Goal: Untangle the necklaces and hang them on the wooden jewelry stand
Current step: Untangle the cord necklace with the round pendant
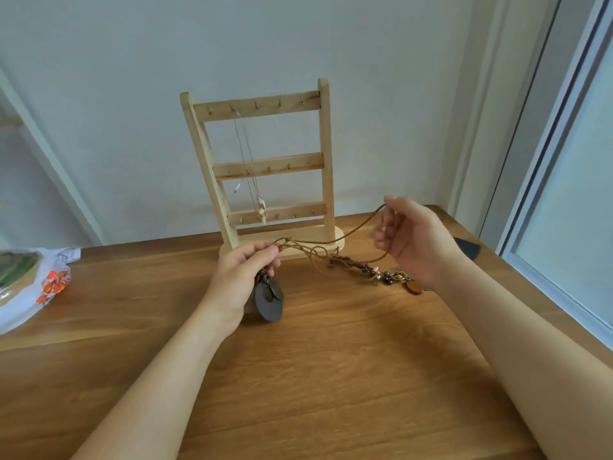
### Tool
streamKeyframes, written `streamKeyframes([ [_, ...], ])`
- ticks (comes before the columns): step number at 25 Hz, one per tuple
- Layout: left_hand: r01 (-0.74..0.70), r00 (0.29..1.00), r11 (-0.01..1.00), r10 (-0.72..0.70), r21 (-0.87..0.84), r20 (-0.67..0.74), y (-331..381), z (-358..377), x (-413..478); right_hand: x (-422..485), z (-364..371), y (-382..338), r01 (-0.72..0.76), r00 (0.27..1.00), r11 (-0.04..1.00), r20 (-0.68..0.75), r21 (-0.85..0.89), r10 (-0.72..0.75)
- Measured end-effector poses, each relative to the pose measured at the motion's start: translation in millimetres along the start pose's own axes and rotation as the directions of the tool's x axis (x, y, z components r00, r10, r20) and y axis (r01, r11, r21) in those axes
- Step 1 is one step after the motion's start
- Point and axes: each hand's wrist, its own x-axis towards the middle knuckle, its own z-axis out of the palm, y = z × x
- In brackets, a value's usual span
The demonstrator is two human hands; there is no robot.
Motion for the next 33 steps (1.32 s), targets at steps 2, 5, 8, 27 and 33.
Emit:
streamKeyframes([
  [2, -0.032, 0.998, 0.992, 0.037, -0.121, 0.044, 12.5, -1.0, 2.1, -6.8, 11.6, 7.9, 0.070, 0.997, 0.954, 0.049, -0.290, -0.059],
  [5, -0.074, 0.991, 0.966, 0.099, -0.249, 0.090, 39.6, -6.1, 6.3, -11.7, 34.8, 9.1, 0.199, 0.969, 0.733, 0.020, -0.650, -0.246],
  [8, -0.106, 0.982, 0.961, 0.142, -0.256, 0.125, 62.9, -11.0, 11.9, -7.9, 63.6, -7.7, 0.266, 0.963, 0.739, 0.132, -0.619, -0.236],
  [27, 0.044, 0.993, 0.979, -0.020, -0.201, 0.119, 16.3, -3.5, -2.6, -4.1, 62.9, 31.9, -0.209, 0.976, 0.977, 0.060, 0.033, 0.207],
  [33, 0.037, 0.991, 0.994, -0.024, -0.099, 0.130, 12.6, 0.0, -10.8, -11.6, 61.2, 33.6, -0.291, 0.940, 0.954, 0.164, -0.075, 0.300],
])
